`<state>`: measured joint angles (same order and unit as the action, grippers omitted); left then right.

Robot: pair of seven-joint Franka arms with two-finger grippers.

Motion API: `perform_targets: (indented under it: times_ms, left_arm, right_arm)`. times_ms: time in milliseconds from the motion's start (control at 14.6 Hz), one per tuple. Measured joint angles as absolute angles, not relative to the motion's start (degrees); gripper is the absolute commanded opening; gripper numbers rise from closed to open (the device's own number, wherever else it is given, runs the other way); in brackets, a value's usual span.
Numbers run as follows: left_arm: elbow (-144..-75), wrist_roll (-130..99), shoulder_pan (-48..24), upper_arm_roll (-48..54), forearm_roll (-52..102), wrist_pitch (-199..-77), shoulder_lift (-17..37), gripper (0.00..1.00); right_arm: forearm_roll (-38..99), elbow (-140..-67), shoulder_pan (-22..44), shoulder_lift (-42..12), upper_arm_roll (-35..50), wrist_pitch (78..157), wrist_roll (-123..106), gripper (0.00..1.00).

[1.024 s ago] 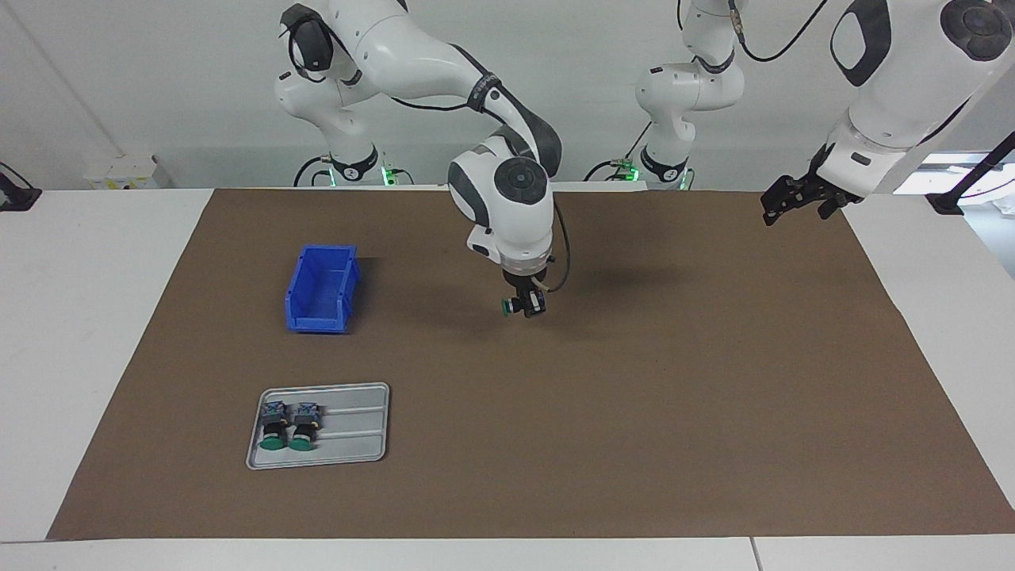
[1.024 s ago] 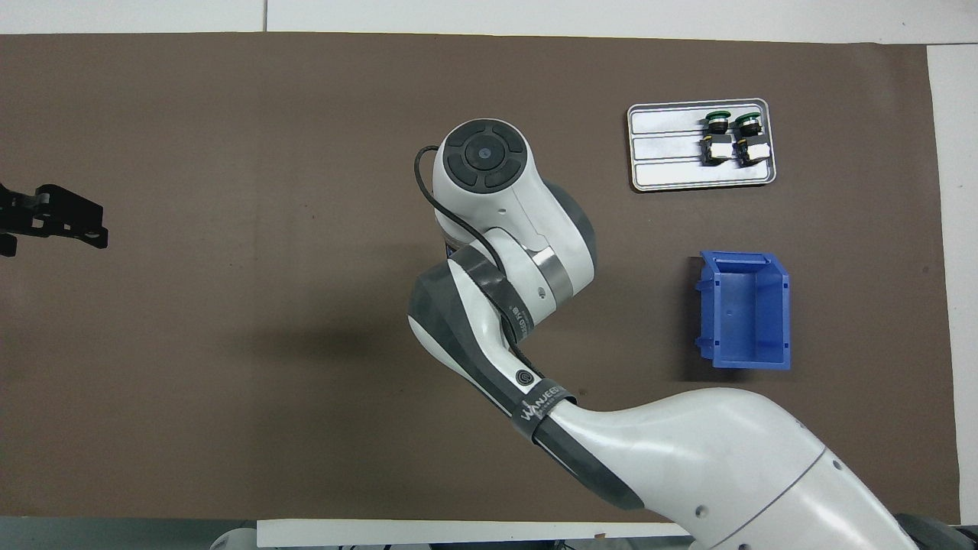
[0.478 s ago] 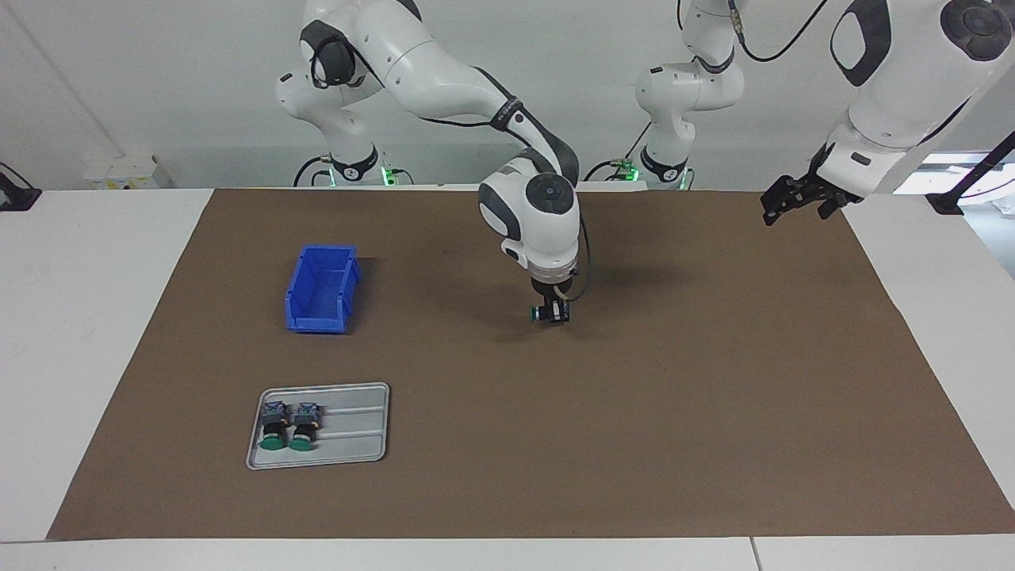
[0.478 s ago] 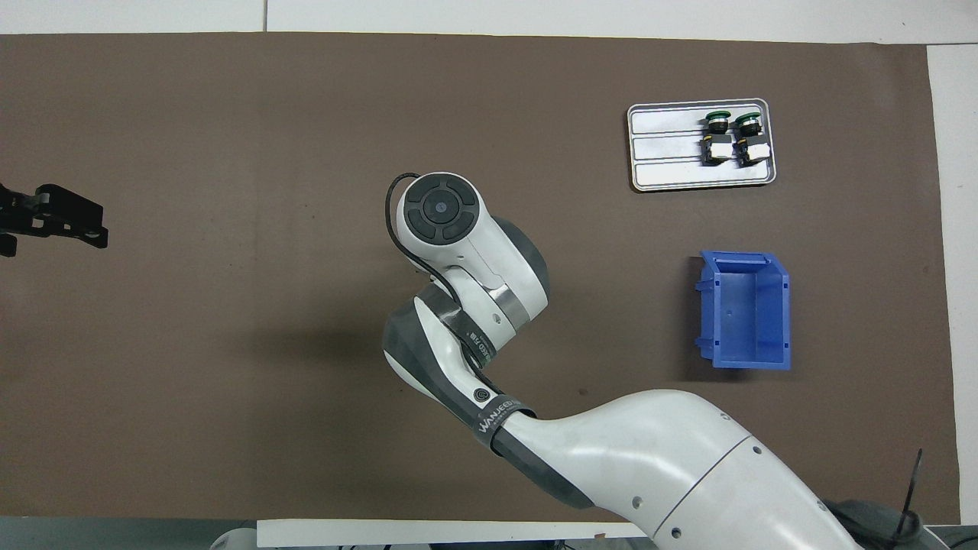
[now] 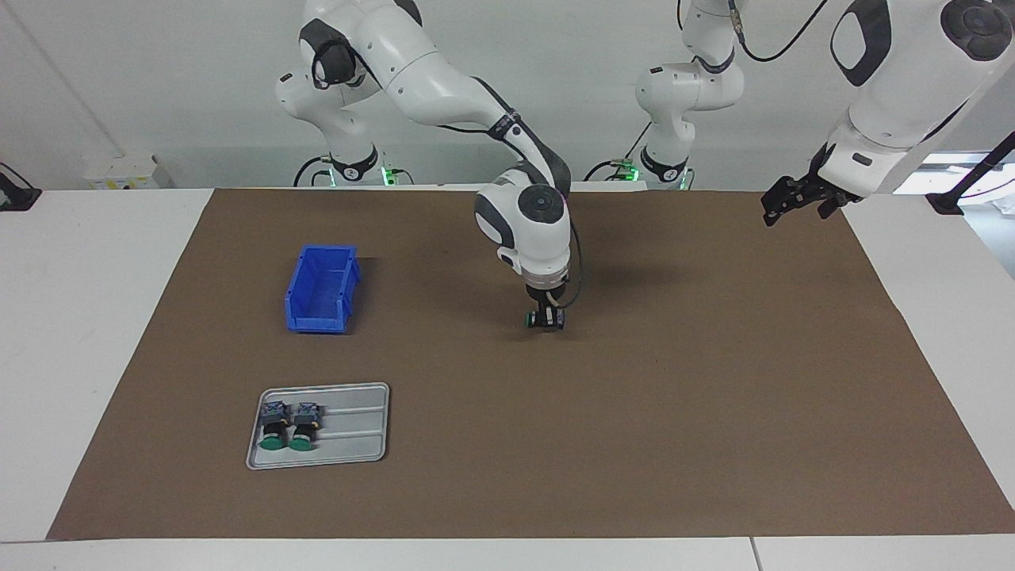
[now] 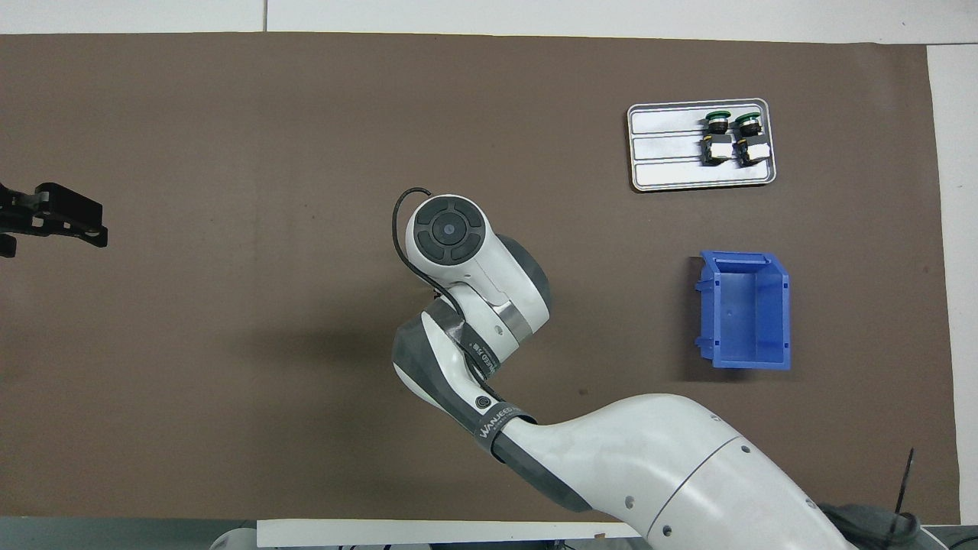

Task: Place and press button with both arms
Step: 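Carry the button to the table middle and set it down with the right gripper, then retract the right gripper while the left gripper reaches toward the button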

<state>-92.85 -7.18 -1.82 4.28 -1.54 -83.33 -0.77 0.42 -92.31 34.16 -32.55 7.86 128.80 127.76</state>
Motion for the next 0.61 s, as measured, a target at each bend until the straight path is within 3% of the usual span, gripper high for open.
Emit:
perform_targets:
  times_ms: [273, 615]
  left_arm:
    - [-92.9, -7.7, -1.8, 4.3, -1.5, -83.3, -0.8, 1.00]
    - [-92.9, -8.7, -1.8, 4.3, -1.5, -83.3, -0.8, 1.00]
  right_arm:
    - [-1.8, -89.8, 33.3, -29.2, 7.5, 124.5, 123.2, 1.00]
    - [-1.8, -88.9, 21.6, -16.5, 7.3, 107.4, 92.3, 1.00]
